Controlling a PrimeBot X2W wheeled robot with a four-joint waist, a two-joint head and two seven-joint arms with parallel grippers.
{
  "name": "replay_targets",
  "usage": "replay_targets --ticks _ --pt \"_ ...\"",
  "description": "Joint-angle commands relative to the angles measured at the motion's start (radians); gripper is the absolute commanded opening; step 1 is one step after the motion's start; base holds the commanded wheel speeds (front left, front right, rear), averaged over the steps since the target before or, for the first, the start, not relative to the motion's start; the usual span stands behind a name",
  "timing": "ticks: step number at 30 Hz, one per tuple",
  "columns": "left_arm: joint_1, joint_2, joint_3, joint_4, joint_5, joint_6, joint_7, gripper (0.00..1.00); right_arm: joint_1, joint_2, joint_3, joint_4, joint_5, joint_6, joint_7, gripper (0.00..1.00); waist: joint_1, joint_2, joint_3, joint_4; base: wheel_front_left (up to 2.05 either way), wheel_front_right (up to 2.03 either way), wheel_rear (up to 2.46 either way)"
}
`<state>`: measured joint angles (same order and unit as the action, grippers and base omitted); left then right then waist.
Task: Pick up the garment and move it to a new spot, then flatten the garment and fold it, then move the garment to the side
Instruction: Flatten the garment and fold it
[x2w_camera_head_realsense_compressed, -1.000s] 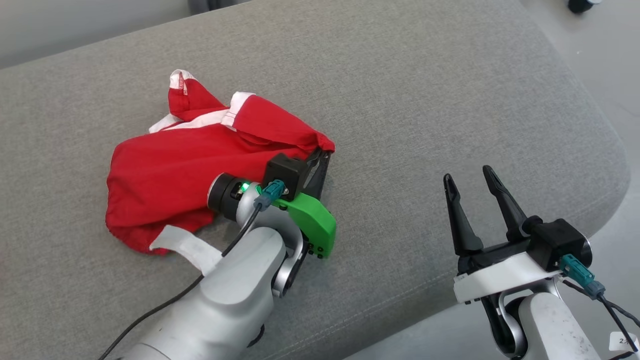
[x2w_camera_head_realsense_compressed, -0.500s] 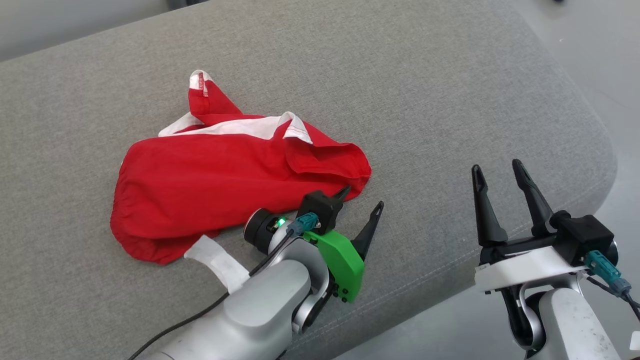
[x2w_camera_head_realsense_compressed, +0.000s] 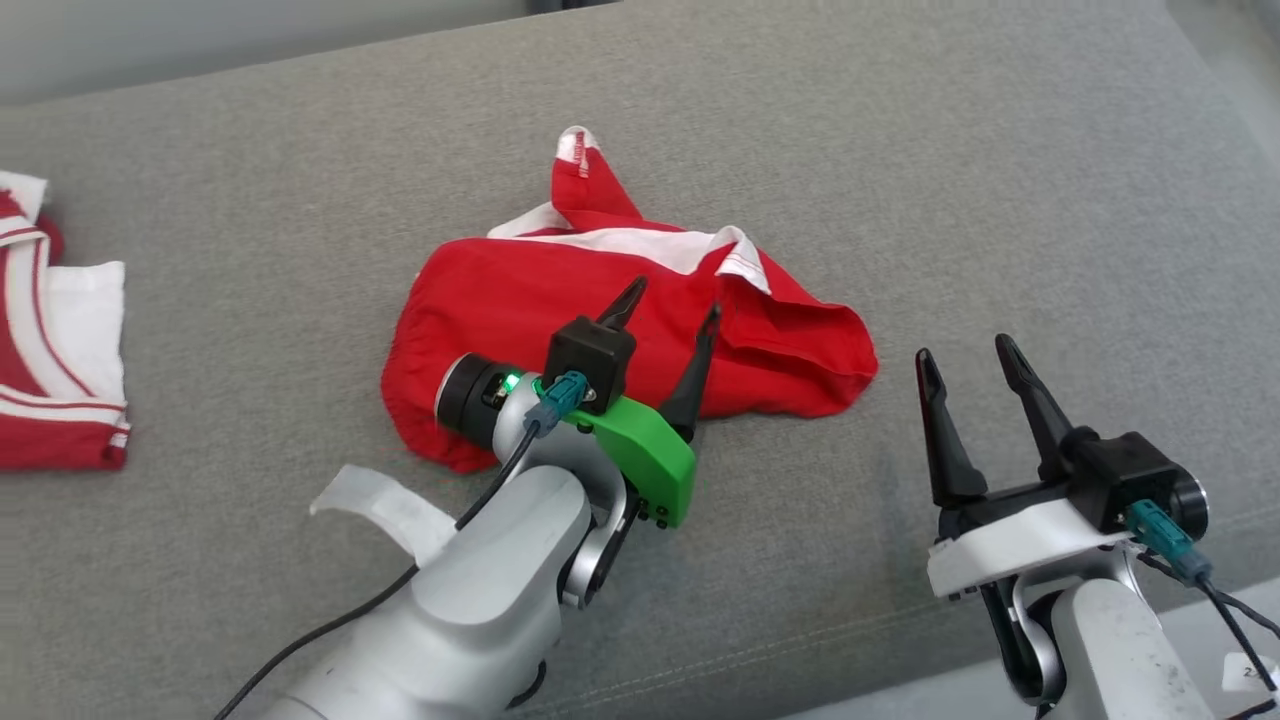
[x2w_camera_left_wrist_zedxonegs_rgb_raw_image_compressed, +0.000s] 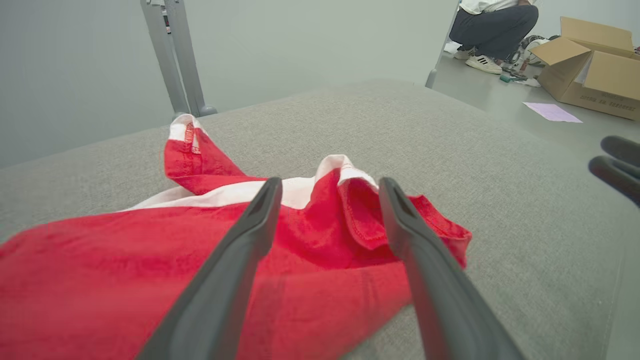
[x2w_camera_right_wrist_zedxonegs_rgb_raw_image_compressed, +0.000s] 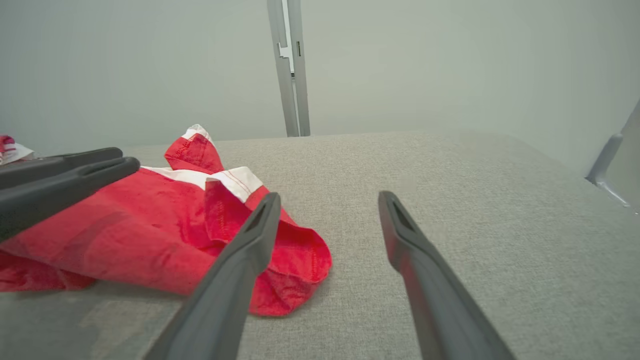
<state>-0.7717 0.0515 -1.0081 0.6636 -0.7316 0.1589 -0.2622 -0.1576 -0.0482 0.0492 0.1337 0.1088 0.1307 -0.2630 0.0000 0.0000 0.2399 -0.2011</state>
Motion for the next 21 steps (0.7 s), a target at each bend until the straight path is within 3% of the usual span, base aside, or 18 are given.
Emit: replay_targets --ticks 1,9,21 --pt "0.028 0.006 0.026 -0.015 0.030 -0.003 -0.003 1.00 -0.011 -0.004 0.007 0.019 -0.003 0.000 -0.004 1.00 0.0000 0.0000 -0.052 0.113 0.00 0.00 0.00" --pt "0.179 0.011 0.162 -0.106 0.151 -0.018 -0.003 1.00 -0.081 -0.004 0.077 0.231 0.047 0.000 -0.004 1.00 0.0000 0.0000 -0.088 0.253 0.00 0.00 0.00" --pt "0.303 0.003 0.257 -0.214 0.263 -0.053 -0.003 1.00 -0.302 -0.004 0.017 0.602 0.180 0.000 -0.004 1.00 0.0000 0.0000 -0.087 0.405 0.00 0.00 0.00"
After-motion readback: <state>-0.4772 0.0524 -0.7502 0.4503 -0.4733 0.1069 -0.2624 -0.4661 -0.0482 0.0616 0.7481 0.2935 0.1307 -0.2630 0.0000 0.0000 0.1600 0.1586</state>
